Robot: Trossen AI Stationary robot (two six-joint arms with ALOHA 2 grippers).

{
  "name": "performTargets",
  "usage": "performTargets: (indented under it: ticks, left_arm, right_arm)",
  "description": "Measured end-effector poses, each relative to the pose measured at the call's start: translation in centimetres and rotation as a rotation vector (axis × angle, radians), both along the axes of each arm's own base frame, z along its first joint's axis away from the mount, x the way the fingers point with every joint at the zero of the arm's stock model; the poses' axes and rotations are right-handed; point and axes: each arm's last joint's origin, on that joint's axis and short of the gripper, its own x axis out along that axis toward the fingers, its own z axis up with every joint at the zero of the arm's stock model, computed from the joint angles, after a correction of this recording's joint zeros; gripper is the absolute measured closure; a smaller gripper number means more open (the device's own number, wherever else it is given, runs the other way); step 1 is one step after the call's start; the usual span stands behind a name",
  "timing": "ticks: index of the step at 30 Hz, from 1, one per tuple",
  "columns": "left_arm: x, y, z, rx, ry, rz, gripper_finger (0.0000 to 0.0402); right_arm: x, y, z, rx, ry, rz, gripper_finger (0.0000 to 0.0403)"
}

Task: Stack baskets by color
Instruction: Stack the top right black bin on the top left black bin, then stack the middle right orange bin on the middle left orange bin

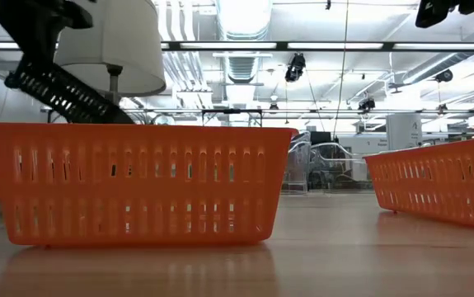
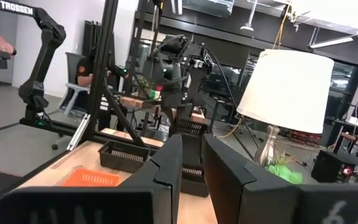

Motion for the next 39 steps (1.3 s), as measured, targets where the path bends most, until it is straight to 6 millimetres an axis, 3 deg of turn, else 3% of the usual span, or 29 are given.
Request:
performTargets:
  ticks: [8,21,33,39]
  left_arm:
    - [-1.1,0.8,-0.4,0.083,-0.043,0.057,0.0401]
    - [-2.1,1.3,-6.1,0.114,0.028,0.054,0.0399]
    - [-2.4,1.4,-6.7,0.125,0.050,0.045,0.0306]
    - [-1.5,1.1,-5.3,0.090,-0.028,0.057,0.0271]
  right_arm:
    - [0.0,0.0,0.1,-0.010,-0.009,-0.001,0.0346]
    - [0.0,0.0,0.2,-0.036,-0.028,-0.006,0.0346]
    - [0.0,0.0,0.2,-0.038,-0.028,-0.005,0.0346]
    - [0.0,0.0,0.2,-0.038,-0.030,-0.006,0.0346]
